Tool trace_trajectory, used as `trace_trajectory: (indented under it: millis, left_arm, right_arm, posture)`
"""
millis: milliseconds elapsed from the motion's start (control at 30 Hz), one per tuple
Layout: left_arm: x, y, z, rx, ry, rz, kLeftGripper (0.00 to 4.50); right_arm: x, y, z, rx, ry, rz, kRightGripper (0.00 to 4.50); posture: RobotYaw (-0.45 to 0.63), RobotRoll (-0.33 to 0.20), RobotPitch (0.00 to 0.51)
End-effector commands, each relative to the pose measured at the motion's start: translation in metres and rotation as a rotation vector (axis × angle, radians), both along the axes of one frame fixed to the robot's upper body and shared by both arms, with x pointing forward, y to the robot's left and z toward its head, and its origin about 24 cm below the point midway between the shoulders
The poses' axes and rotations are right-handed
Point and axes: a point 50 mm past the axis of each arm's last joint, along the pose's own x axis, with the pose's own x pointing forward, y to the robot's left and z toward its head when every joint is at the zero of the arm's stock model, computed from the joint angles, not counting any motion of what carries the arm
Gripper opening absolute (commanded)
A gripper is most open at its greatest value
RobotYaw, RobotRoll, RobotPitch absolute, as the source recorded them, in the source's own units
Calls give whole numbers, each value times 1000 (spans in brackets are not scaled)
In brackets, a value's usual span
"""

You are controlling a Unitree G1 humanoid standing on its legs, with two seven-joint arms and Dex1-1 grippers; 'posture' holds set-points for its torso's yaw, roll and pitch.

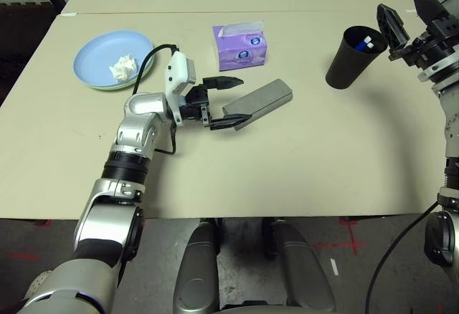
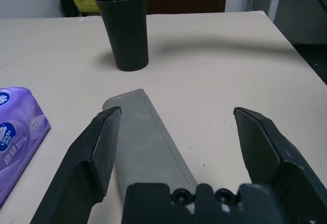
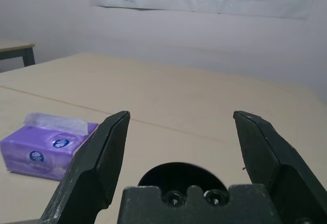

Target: Organize and tidy the items on the table.

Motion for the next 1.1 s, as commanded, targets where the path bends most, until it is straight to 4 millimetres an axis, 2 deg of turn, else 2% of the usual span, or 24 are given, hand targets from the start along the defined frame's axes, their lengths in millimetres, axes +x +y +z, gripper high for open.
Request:
trace_trajectory:
  millis: [33, 300, 400, 633, 800, 933, 1033, 1100]
  left_arm:
    - [-2, 5, 1, -33, -17, 52, 4500]
    - [-1, 22, 10, -234, -86, 406, 4500]
    - [-4, 34, 11, -306, -110, 565, 4500]
    - [-10, 61, 13, -416, -180, 890, 4500]
    - [-17, 107, 0, -461, -166, 1222, 4500]
    - [-31, 132, -12, -446, -172, 1338, 4500]
    - [-39, 142, -17, -423, -170, 1374, 4500]
    - [-44, 149, -19, -414, -159, 1382, 4500]
  right_arm:
    - [-4, 3, -11, 25, 20, 7, 4457]
    - [-23, 8, -59, 127, 28, -104, 4457]
    - [-28, 9, -71, 170, 36, -153, 4457]
    - [-31, -7, -84, 188, 38, -357, 4457]
    - [-19, -13, -97, 108, 119, -415, 4457]
    - [-15, -14, -98, 129, 110, -415, 4457]
    - [-15, -18, -100, 161, 107, -417, 4457]
    - [-13, -17, -103, 172, 121, -361, 4457]
  posture:
    - [74, 0, 226]
    - [84, 0, 222]
    - [84, 0, 221]
    - [92, 0, 225]
    - [95, 0, 223]
    - [99, 0, 222]
    - [101, 0, 222]
    - [102, 0, 222]
